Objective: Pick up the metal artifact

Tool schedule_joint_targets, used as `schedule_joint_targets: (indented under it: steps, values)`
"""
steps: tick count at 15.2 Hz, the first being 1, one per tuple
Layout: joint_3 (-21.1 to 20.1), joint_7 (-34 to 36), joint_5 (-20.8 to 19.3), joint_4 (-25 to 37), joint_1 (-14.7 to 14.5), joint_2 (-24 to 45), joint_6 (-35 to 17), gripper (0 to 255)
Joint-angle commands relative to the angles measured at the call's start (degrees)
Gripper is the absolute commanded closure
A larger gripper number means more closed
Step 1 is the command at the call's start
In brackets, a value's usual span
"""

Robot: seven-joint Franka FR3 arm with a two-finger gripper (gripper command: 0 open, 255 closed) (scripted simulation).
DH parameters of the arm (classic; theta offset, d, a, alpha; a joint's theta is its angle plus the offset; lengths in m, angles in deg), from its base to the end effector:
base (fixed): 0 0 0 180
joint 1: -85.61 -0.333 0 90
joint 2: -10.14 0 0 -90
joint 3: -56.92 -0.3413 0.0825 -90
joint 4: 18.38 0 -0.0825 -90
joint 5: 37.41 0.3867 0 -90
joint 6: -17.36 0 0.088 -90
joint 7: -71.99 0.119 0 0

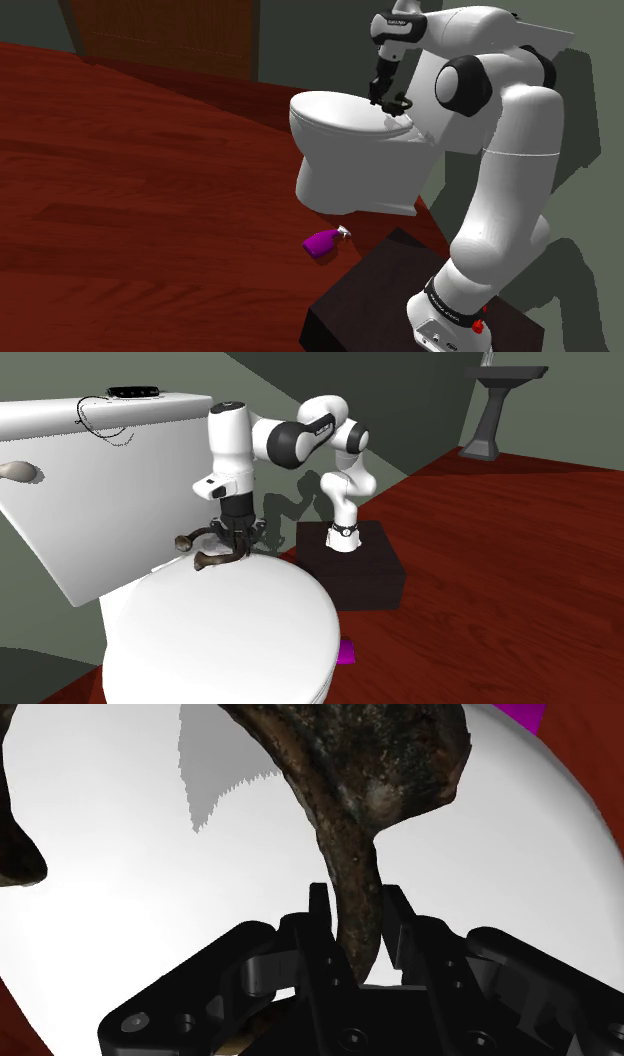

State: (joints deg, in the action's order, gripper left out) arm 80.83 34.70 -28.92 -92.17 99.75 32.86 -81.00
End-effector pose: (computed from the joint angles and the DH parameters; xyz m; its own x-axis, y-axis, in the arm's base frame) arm 0.5830 -0.3663 0.5553 0.9990 0.0050 0.0453 0.0029 -0.9989 0.0465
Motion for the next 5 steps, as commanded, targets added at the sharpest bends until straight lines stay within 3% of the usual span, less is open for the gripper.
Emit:
schedule_joint_targets:
  steps: [1, 5]
  values:
    - [0.03, -0.05, 0.13, 2.07, 0.32, 0.35, 1.73, 255]
    - [0.04, -0.06, 0.30, 4.47, 0.68, 0.83, 3.66, 255]
